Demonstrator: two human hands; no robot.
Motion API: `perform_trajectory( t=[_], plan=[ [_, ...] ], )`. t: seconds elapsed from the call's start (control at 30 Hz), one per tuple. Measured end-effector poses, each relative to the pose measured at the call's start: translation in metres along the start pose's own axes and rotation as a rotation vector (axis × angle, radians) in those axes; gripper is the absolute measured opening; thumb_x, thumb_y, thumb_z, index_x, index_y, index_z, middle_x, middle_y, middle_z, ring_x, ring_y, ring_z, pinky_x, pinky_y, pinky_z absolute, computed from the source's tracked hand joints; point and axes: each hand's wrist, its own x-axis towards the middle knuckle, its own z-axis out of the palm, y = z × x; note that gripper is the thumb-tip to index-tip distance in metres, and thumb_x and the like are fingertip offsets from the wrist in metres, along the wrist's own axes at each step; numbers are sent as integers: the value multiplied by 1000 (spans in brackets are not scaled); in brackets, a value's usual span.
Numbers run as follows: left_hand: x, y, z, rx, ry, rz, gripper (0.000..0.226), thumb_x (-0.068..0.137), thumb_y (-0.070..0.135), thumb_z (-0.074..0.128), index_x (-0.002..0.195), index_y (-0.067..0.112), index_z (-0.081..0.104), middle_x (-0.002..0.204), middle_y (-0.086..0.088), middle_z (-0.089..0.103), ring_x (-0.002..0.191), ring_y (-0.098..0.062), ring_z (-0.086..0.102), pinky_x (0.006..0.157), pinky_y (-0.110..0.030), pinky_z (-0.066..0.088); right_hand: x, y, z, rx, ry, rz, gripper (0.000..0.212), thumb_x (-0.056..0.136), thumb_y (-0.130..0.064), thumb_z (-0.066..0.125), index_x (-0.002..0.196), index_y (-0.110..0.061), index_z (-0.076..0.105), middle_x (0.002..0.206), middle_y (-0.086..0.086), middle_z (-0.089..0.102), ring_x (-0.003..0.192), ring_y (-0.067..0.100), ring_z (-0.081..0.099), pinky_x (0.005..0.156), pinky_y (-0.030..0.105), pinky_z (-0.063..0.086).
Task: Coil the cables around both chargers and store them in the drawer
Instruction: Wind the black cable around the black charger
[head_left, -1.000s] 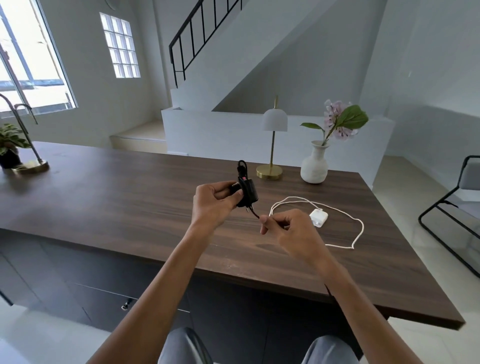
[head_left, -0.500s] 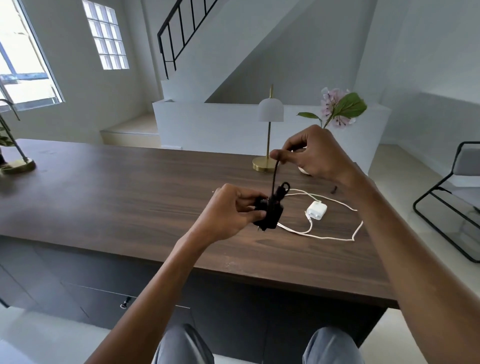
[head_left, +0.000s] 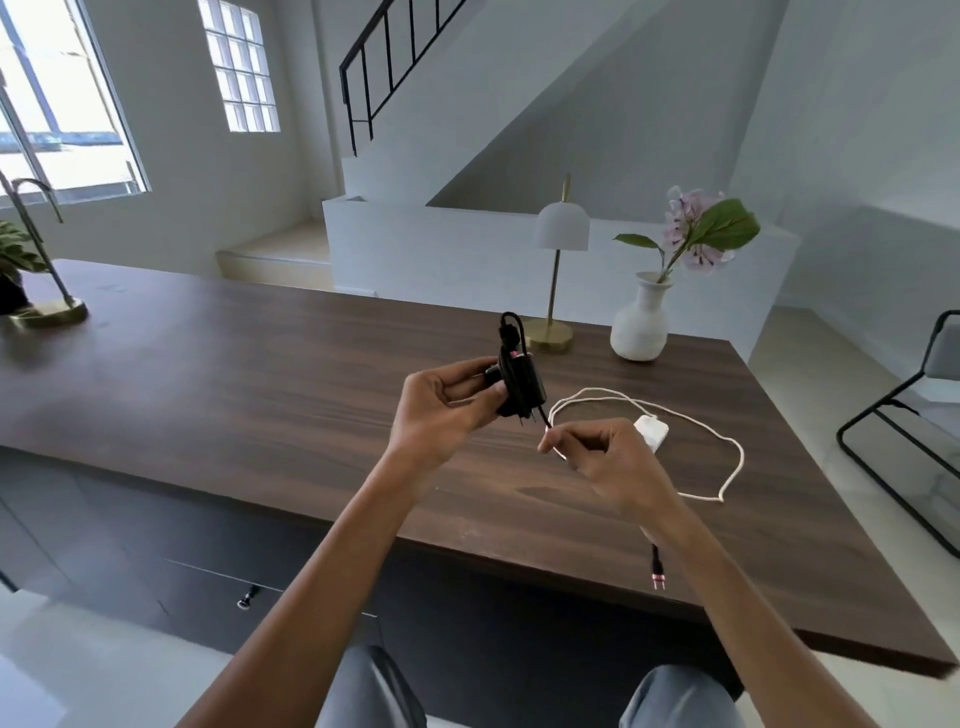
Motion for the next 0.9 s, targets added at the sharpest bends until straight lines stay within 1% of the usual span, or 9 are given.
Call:
perform_trajectory(
  t=[0.07, 0.17, 0.33, 0.43, 0.5, 0.57, 0.67, 0.77, 0.9],
  plan=[
    [-2, -4, 2, -24, 24, -38, 34, 88, -2, 71, 122, -2, 68, 104, -13, 78, 89, -20, 79, 76, -24, 63, -10, -1, 6, -24, 2, 9, 20, 96, -26, 66, 83, -22, 81, 55, -9, 55, 52, 6, 42, 56, 20, 35],
    [-5, -9, 6, -67, 34, -73, 32, 88, -1, 71, 120, 1, 69, 103, -13, 79, 89, -19, 79, 77, -25, 63, -21, -6, 10, -35, 1, 2, 21, 96, -27, 65, 87, -17, 81, 51, -20, 57, 49, 0, 46, 56, 11, 36],
    [-6, -16, 10, -134, 66, -163, 28, 88, 3, 72, 116, 6, 71, 100, -11, 80, 91, -21, 79, 75, -23, 62, -29, -7, 13, -59, 1, 28, 22, 98, -27, 62, 93, -15, 80, 51, -29, 58, 53, -4, 56, 59, 10, 40],
    [-7, -24, 11, -144, 114, -181, 25, 88, 4, 73, 113, 6, 72, 97, -9, 81, 87, -18, 79, 71, -20, 61, -30, -8, 14, -138, 5, 22, 21, 98, -30, 61, 93, -20, 80, 53, -22, 60, 53, 0, 57, 60, 11, 42],
    [-8, -32, 10, -31, 142, -147, 27, 88, 4, 74, 115, 6, 72, 99, -9, 81, 89, -16, 79, 73, -20, 61, -32, -9, 13, -237, -31, 31, 22, 98, -34, 61, 91, -24, 79, 55, -6, 62, 54, 9, 58, 60, 26, 51],
    [-8, -44, 7, 248, 182, -45, 34, 85, 4, 78, 118, 6, 72, 105, -7, 80, 93, -12, 78, 80, -24, 62, -34, -12, 12, -397, -94, 41, 24, 98, -39, 59, 90, -25, 77, 58, 3, 63, 51, 18, 56, 61, 38, 51],
    [-11, -58, 2, 544, 179, 92, 41, 81, 6, 82, 120, 12, 74, 107, 0, 79, 98, -4, 75, 89, -30, 62, -35, -21, 7, -579, -147, 85, 23, 97, -43, 59, 89, -29, 75, 60, -5, 64, 50, 8, 53, 57, 31, 47],
    [-19, -66, -1, 702, 135, 164, 41, 81, 6, 81, 118, 23, 75, 105, 6, 80, 100, -1, 74, 90, -32, 62, -27, -25, -5, -656, -147, 124, 18, 95, -40, 63, 87, -29, 75, 70, -11, 69, 68, 7, 64, 71, 36, 56],
    [-29, -74, -6, 914, 69, 248, 42, 82, 13, 80, 116, 36, 73, 102, 11, 80, 97, -8, 75, 84, -34, 61, -20, -26, -18, -435, -219, 164, 11, 96, -23, 65, 89, -24, 72, 63, -3, 71, 58, 2, 64, 66, 26, 55]
  ],
)
